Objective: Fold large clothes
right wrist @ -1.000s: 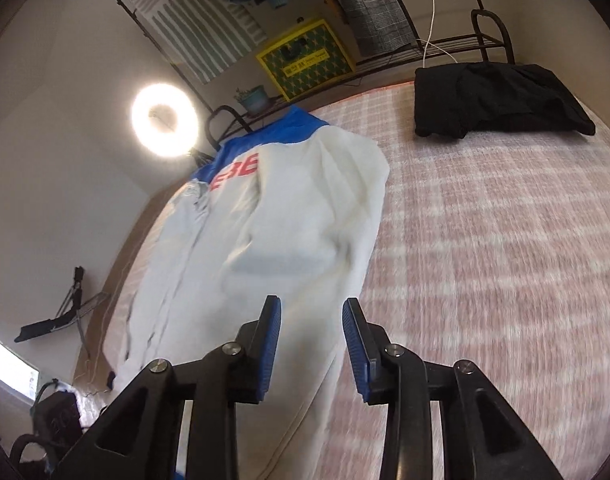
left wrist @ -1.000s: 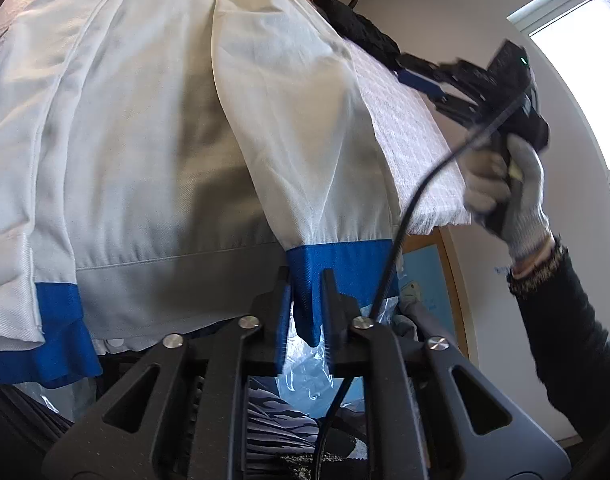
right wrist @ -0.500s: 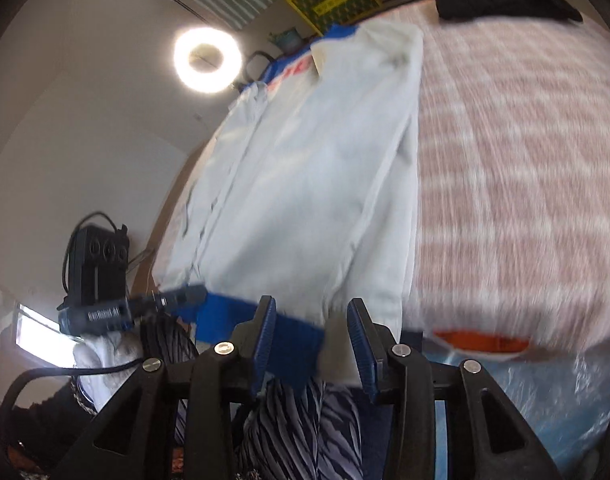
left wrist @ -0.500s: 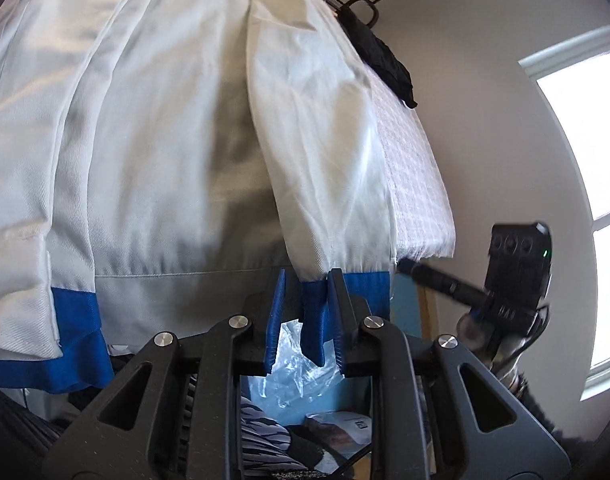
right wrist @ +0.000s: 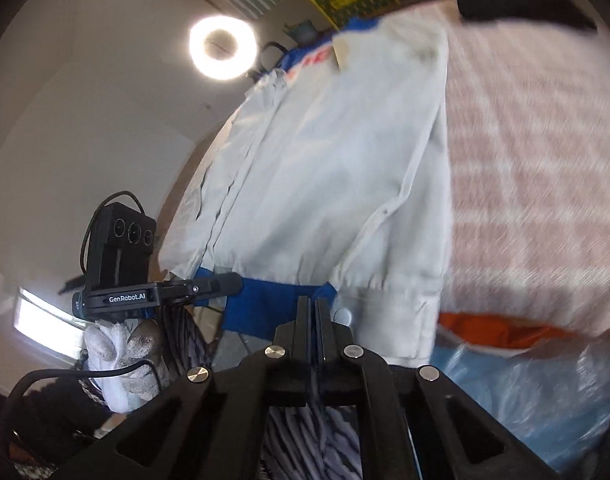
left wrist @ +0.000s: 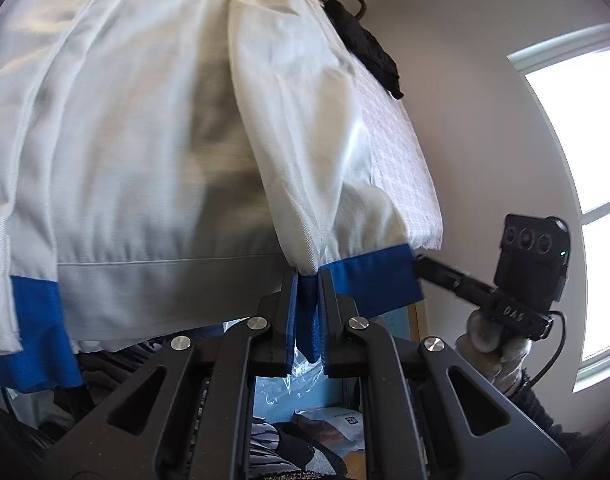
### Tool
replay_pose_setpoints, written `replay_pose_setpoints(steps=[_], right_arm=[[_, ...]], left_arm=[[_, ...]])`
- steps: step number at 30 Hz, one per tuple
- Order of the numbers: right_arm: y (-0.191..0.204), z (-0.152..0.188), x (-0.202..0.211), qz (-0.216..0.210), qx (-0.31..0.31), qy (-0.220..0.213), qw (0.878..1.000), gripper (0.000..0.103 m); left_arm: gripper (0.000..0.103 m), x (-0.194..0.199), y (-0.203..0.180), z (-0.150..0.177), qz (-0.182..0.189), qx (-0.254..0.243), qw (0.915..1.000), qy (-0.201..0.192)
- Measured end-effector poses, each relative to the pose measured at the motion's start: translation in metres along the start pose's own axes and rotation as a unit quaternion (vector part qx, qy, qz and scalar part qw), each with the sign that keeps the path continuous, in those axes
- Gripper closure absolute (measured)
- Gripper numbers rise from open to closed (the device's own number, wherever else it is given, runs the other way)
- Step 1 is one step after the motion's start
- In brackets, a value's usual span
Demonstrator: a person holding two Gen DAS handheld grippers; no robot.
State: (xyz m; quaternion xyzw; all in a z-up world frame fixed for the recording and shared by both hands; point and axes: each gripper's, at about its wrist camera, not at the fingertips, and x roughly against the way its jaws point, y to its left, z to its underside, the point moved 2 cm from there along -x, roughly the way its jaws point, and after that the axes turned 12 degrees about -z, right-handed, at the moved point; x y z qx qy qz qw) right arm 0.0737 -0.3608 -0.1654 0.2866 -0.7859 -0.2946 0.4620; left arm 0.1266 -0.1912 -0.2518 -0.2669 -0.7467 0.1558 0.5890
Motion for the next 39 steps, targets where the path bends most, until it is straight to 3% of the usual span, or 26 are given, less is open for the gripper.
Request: replay_pose_setpoints(steps=[7,12,14,15,16,17,18,24,29,34,39], right_arm=[[-0.034,0.010,-0.013,0.065,-0.029,0.014,0.997,0.103],[-0.037,0.013,-0.026,0.081,-0.030,0.025,0.996,0.103],[-0.027,0.010,-0.024,0.086,-0.014,0.018,0.996,0.099],[-0.020,0.007,-0.023,0.088,-0.009,0.010,0.996,0.097],[-0.015,0.006,-0.018,0.087,-0.007,0.000,0.996,0.090],[-0.009,0.005,-0.011,0.081,-0.008,-0.016,0.997,0.070],[-0.003,0.003,-0.006,0.080,-0.008,-0.030,0.996,0.065],[0.053,0.009,0.040,0.086,0.028,-0.107,0.990,0.060],[0.108,0.015,0.076,0.107,0.065,-0.165,0.978,0.054],[0.142,0.036,0.116,0.126,0.074,-0.220,0.965,0.048],[0.162,0.059,0.152,0.132,0.060,-0.257,0.955,0.045]], left_arm=[[0.096,-0.025,-0.016,0.005,-0.067,-0.056,0.9962,0.004],[0.096,-0.009,-0.025,0.008,-0.089,-0.095,0.9913,-0.017],[0.096,0.004,-0.027,0.010,-0.095,-0.108,0.9892,-0.030],[0.096,0.009,-0.030,0.009,-0.096,-0.112,0.9884,-0.037],[0.096,0.017,-0.031,0.011,-0.097,-0.117,0.9874,-0.045],[0.096,0.026,-0.033,0.012,-0.096,-0.121,0.9865,-0.054],[0.096,0.032,-0.033,0.012,-0.095,-0.124,0.9858,-0.062],[0.096,0.078,-0.045,0.016,-0.091,-0.155,0.9772,-0.113],[0.096,0.110,-0.059,0.015,-0.095,-0.195,0.9635,-0.157],[0.096,0.108,-0.071,0.014,-0.075,-0.218,0.9596,-0.161],[0.093,0.081,-0.091,0.021,-0.069,-0.246,0.9551,-0.149]])
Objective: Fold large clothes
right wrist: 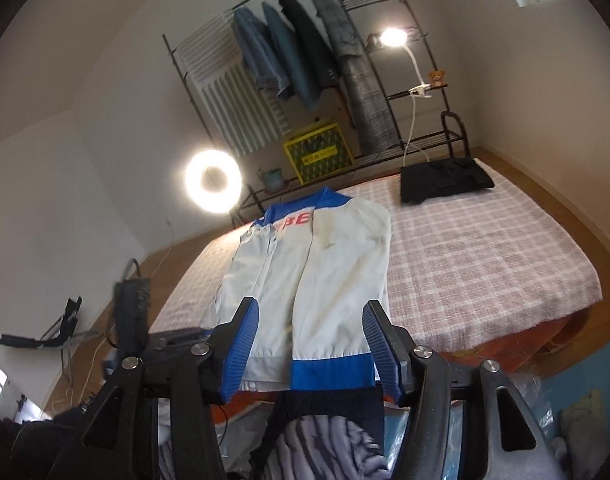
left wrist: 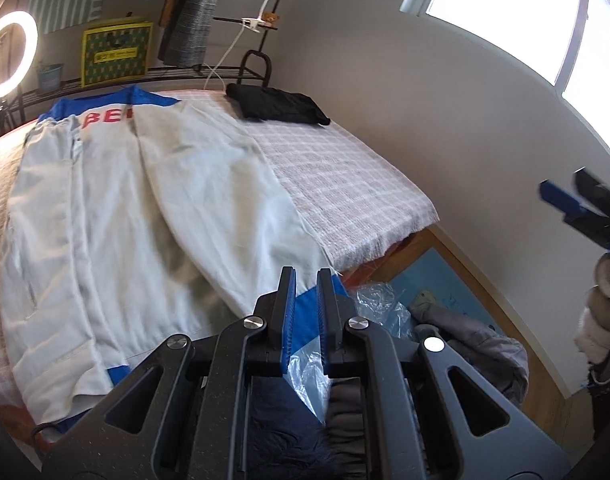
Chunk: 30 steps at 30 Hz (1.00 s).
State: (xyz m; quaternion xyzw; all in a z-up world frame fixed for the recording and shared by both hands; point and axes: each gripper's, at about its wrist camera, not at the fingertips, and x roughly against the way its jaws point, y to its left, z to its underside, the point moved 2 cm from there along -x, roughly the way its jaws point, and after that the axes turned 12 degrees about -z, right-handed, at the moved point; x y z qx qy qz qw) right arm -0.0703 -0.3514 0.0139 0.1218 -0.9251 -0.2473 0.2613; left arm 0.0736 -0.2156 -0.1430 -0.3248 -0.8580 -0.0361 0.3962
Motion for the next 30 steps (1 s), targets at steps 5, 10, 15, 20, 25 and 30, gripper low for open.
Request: replay_pose_setpoints(steps=[5,10,15,20,25,30], right_arm=[[0.007,-0.003,0.039,0.023,0.010,-0.014,1.000,0.037],[-0.007,-0.009,0.063,0.021,0.002,-0.028,0.999,0.033],[-0.041,-0.014,0.062,0.018,-0.009,-0.027,0.999,0.032],[-0.092,-0.018,0.050,0.002,-0.051,-0.028,0.998,0.031],[-0.129,-0.020,0.036,-0.005,-0.086,-0.023,0.996,0.031],[-0.145,-0.021,0.026,-0.003,-0.089,-0.008,0.996,0.031]], left_arm=[[0.056,-0.032,-0.035,0.011,-0.013,-0.038,0.9992,0.002],[0.048,-0.070,-0.073,0.023,-0.055,-0.106,0.9928,0.015],[0.036,-0.111,-0.099,0.032,-0.119,-0.163,0.9793,0.019],[0.034,-0.151,-0.113,0.042,-0.179,-0.202,0.9622,0.034],[0.023,-0.172,-0.123,0.055,-0.226,-0.236,0.9448,0.026],[0.021,-0.187,-0.133,0.061,-0.275,-0.264,0.9246,0.005]])
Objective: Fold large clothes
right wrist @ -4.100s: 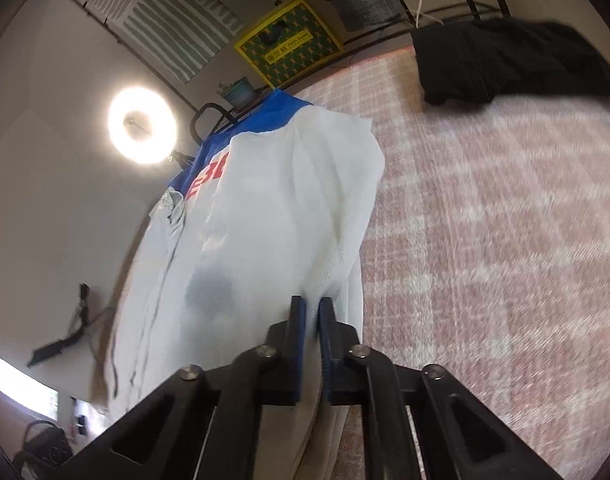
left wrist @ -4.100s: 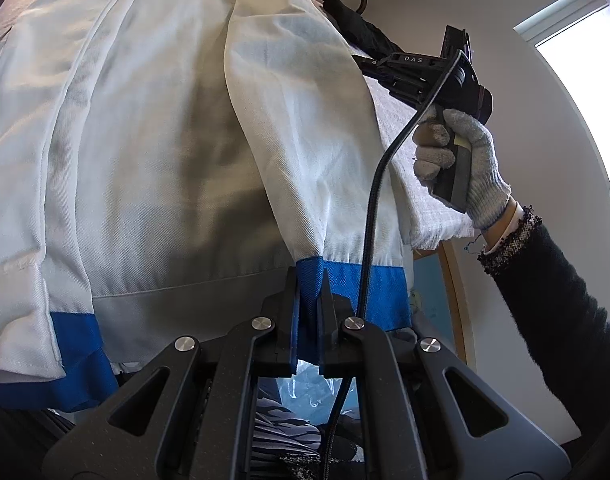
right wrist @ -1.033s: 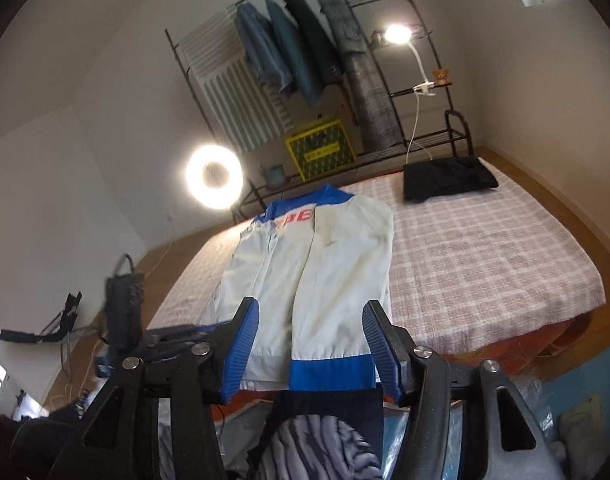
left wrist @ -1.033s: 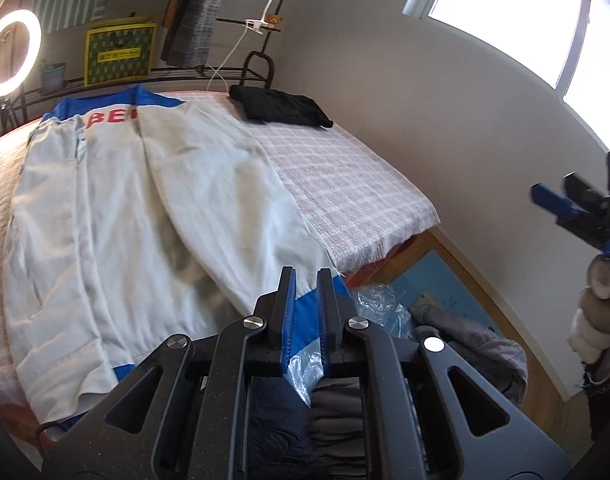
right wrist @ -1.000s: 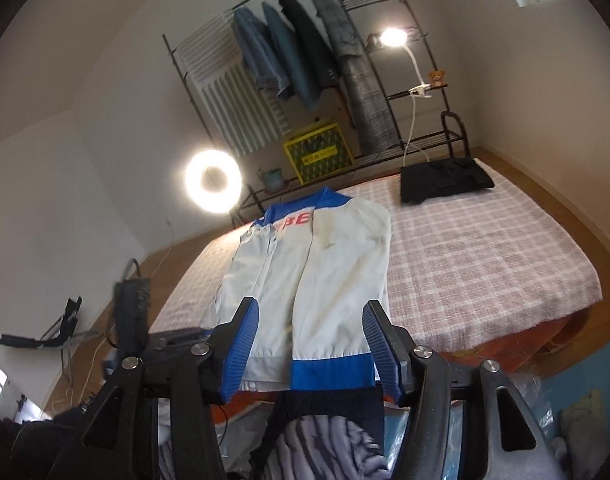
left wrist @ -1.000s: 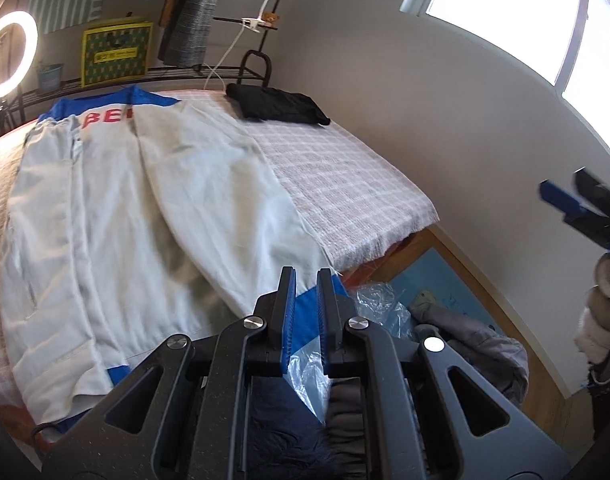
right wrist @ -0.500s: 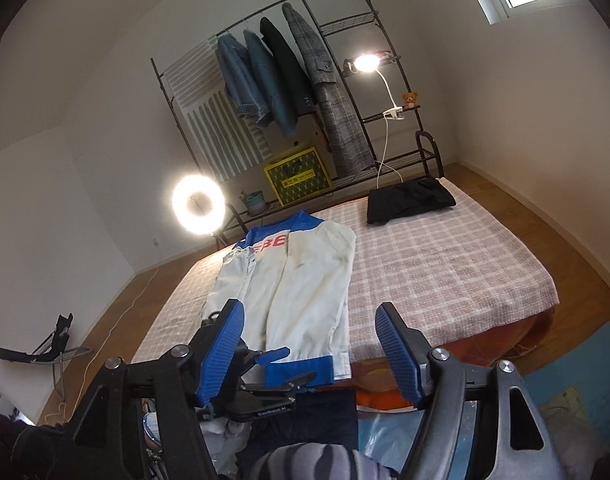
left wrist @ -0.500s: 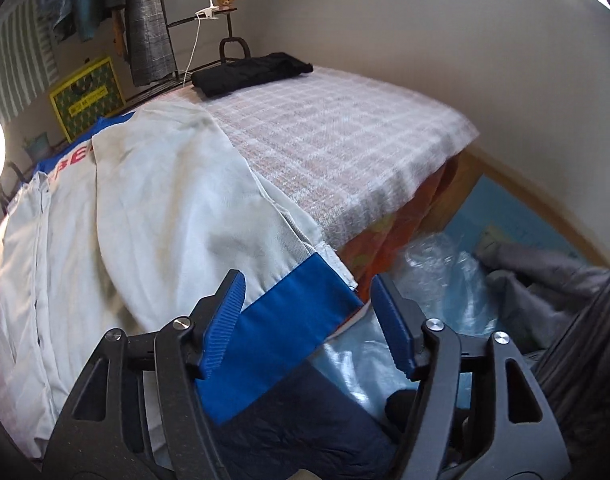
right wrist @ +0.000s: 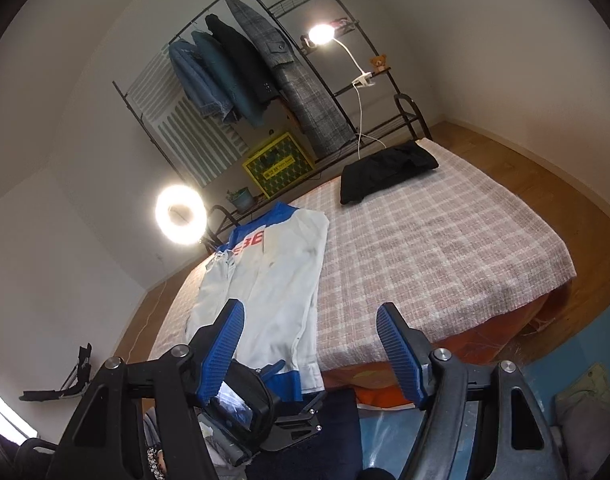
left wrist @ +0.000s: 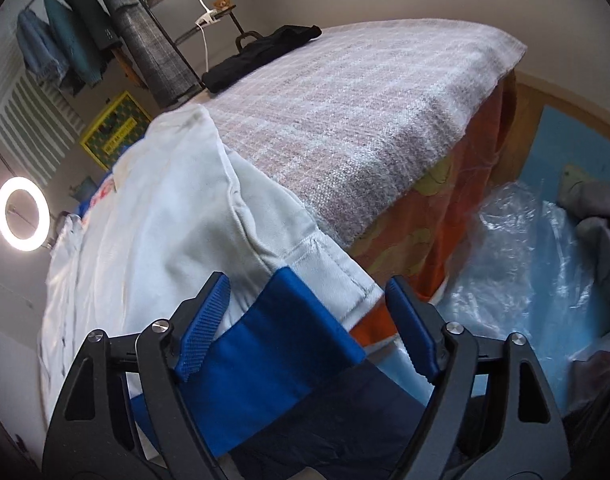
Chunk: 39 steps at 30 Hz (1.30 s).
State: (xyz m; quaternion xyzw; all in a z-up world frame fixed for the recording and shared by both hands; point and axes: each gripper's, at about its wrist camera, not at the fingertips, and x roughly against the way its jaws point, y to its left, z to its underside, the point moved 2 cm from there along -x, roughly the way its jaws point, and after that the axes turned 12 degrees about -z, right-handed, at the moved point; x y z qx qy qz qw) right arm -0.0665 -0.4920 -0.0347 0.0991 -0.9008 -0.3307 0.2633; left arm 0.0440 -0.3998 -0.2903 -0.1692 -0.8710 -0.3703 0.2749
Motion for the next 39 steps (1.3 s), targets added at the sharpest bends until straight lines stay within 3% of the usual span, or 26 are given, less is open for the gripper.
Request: replay_pose_setpoints(steps=[3,6,8,11,15,21,28,34,39], right_arm=[[-0.004,-0.003,-0.005,-0.002,0.000,0.004,1.000,0.031],[-0.005,-0.007,-0.013,-0.006,0.006,0.009,1.000,0.031],[-0.007,-0.010,-0.023,-0.013,0.009,0.018,1.000,0.031],[-0.017,-0.016,-0.046,-0.026,-0.003,0.029,0.999,0.031],[-0.033,-0.022,-0.091,-0.053,-0.023,0.050,0.997,0.031],[-0.052,-0.029,-0.181,-0.090,-0.059,0.086,0.990,0.030],[-0.074,-0.040,-0.283,-0.122,-0.122,0.097,0.980,0.025],[-0.093,-0.052,-0.361,-0.090,-0.148,0.109,0.979,0.026],[-0.103,-0.062,-0.404,-0.058,-0.142,0.123,0.980,0.041]], left_arm=[[0.022,-0.004,-0.005,-0.001,-0.026,-0.002,0.9996,-0.012],[0.048,-0.001,0.004,-0.003,-0.022,0.016,0.9995,-0.018],[0.073,0.004,0.017,-0.005,0.008,0.038,0.9991,-0.016],[0.087,0.005,0.048,-0.005,0.070,0.100,0.9925,0.011],[0.090,0.011,0.098,-0.003,0.148,0.214,0.9650,0.035],[0.090,0.026,0.139,-0.003,0.183,0.282,0.9408,0.039],[0.091,0.026,0.171,0.003,0.203,0.315,0.9257,0.052],[0.091,0.023,0.176,0.007,0.225,0.349,0.9078,0.059],[0.091,0.015,0.179,0.013,0.257,0.388,0.8825,0.067]])
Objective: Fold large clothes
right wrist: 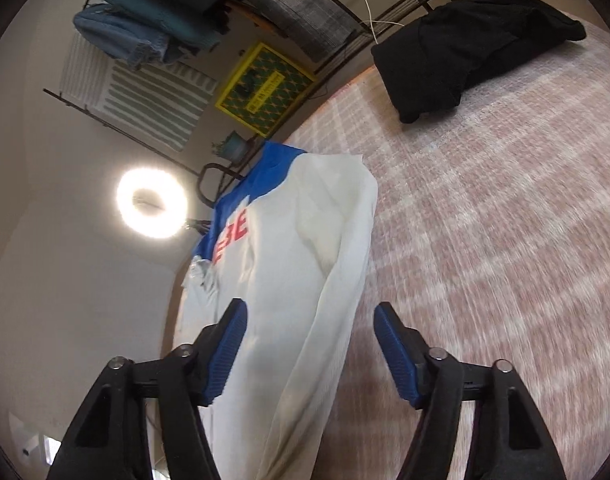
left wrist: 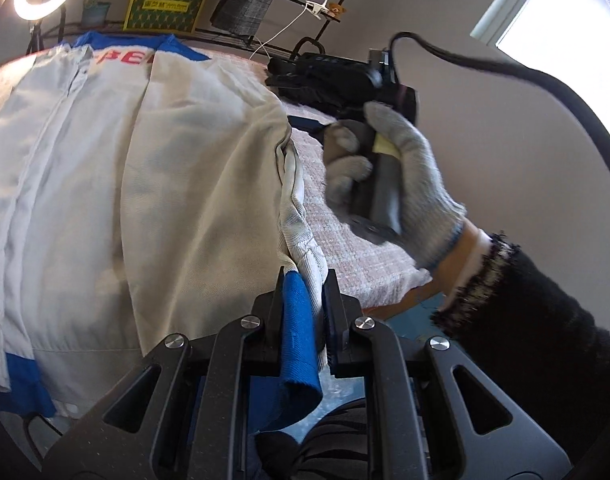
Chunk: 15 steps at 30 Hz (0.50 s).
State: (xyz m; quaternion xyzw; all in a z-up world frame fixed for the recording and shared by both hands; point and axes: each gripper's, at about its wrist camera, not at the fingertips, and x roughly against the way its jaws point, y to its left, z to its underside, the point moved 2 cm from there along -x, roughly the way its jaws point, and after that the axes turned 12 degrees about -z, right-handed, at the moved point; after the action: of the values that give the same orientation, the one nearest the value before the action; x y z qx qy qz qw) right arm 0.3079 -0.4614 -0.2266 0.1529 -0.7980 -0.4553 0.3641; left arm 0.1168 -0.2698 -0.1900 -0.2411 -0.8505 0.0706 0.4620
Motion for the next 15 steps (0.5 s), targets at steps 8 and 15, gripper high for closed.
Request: replay_pose_setpoints(steps=[8,15], right_arm=[[-0.001,-0.016,-0.044,0.054,0.012,0.030,0.998,0.095],[0.058,-0.011,-0.048,0.088,0.109,0.027,0.990,0.100]], left_arm=[[0.091,0.006,0.017,-0.003,0.021,0.024,0.9995,-0.005],[0.092,0.026,0.045,0.005,0.022,0.054,0.9981,-0.020]])
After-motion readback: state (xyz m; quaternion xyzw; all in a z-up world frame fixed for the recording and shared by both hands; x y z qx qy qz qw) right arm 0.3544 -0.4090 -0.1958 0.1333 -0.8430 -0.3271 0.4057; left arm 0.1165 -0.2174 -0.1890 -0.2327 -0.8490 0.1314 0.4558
